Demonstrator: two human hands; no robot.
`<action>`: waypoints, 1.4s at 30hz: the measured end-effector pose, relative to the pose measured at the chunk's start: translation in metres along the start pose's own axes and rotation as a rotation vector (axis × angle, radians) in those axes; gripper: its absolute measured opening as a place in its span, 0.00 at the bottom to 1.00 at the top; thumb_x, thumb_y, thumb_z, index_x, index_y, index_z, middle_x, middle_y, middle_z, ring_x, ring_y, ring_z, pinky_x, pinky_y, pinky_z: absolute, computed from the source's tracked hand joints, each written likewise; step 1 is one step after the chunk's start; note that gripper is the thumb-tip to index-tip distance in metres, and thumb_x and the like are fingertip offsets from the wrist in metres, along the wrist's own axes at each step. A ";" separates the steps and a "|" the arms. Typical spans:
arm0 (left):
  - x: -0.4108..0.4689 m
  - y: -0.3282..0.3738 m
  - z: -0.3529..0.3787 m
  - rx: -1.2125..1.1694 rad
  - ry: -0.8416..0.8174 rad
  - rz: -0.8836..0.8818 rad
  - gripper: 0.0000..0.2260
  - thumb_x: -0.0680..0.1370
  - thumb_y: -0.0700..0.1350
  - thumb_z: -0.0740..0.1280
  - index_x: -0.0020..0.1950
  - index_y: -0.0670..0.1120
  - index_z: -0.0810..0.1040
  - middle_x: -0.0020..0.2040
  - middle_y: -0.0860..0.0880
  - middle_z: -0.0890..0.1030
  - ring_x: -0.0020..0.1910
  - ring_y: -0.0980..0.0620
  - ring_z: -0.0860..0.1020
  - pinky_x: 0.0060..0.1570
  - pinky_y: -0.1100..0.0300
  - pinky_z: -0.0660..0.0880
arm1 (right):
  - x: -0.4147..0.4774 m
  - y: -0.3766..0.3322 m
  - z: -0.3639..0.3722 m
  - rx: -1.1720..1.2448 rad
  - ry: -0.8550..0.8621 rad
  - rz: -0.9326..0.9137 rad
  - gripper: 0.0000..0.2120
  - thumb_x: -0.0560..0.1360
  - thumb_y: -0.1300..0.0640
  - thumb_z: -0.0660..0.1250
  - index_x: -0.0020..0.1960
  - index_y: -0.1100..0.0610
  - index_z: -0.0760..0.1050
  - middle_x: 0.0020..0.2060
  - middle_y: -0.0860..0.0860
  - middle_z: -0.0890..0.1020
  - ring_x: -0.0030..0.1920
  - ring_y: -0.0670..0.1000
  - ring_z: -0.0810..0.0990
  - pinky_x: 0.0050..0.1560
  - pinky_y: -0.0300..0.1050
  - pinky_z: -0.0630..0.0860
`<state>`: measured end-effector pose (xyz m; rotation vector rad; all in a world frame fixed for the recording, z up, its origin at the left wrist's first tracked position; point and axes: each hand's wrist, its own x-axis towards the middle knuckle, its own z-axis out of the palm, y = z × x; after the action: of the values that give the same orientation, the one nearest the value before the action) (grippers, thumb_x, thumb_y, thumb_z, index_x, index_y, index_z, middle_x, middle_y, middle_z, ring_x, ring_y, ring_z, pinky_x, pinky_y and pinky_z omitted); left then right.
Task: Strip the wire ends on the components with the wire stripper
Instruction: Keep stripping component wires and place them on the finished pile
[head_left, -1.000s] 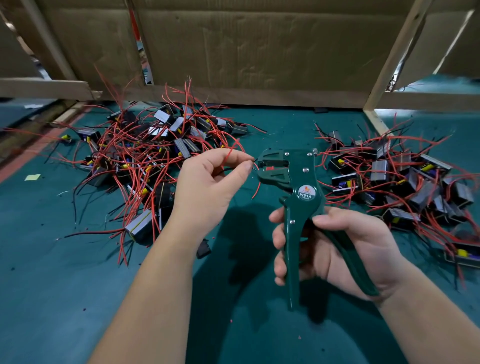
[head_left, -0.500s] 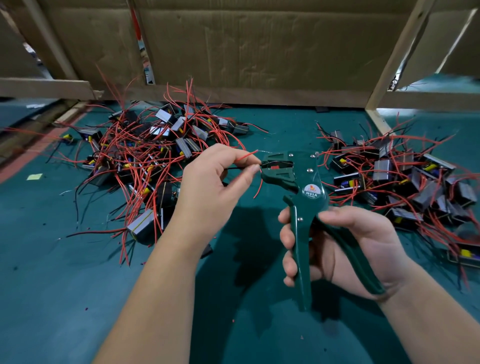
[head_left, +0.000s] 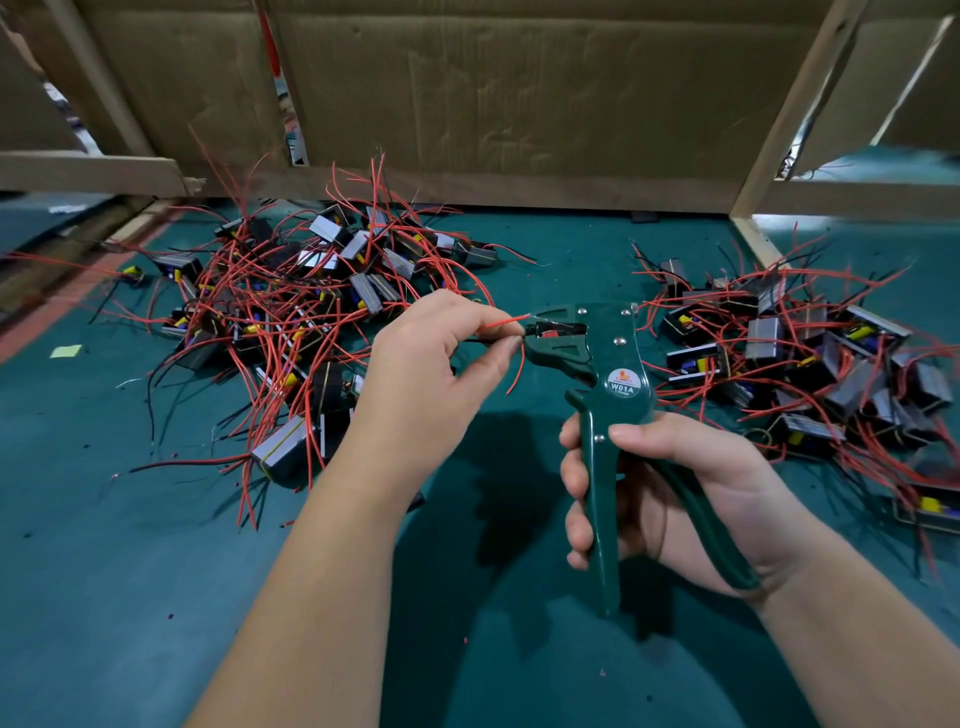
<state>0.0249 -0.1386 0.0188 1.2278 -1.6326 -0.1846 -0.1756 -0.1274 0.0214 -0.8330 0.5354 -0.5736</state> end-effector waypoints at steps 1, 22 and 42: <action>0.000 0.000 0.000 0.000 0.000 0.000 0.04 0.74 0.37 0.70 0.47 0.44 0.82 0.42 0.54 0.78 0.43 0.65 0.74 0.44 0.74 0.66 | 0.000 0.000 0.000 -0.004 0.008 0.000 0.22 0.59 0.53 0.79 0.48 0.62 0.79 0.36 0.60 0.79 0.32 0.61 0.80 0.35 0.55 0.79; -0.004 0.007 0.005 -0.028 -0.216 -0.250 0.16 0.79 0.53 0.52 0.34 0.47 0.66 0.36 0.52 0.66 0.38 0.57 0.67 0.42 0.59 0.62 | 0.010 0.008 0.007 0.057 0.201 -0.142 0.17 0.66 0.50 0.64 0.48 0.62 0.76 0.38 0.61 0.78 0.34 0.61 0.79 0.38 0.59 0.79; 0.000 0.014 0.001 -0.057 -0.173 -0.232 0.14 0.78 0.50 0.55 0.32 0.52 0.61 0.36 0.54 0.62 0.40 0.59 0.65 0.49 0.51 0.63 | -0.001 0.004 0.004 0.074 -0.155 0.005 0.20 0.64 0.52 0.74 0.52 0.62 0.78 0.40 0.61 0.79 0.37 0.63 0.80 0.43 0.60 0.78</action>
<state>0.0154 -0.1320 0.0274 1.3873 -1.6161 -0.4904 -0.1727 -0.1227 0.0201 -0.7986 0.3725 -0.5159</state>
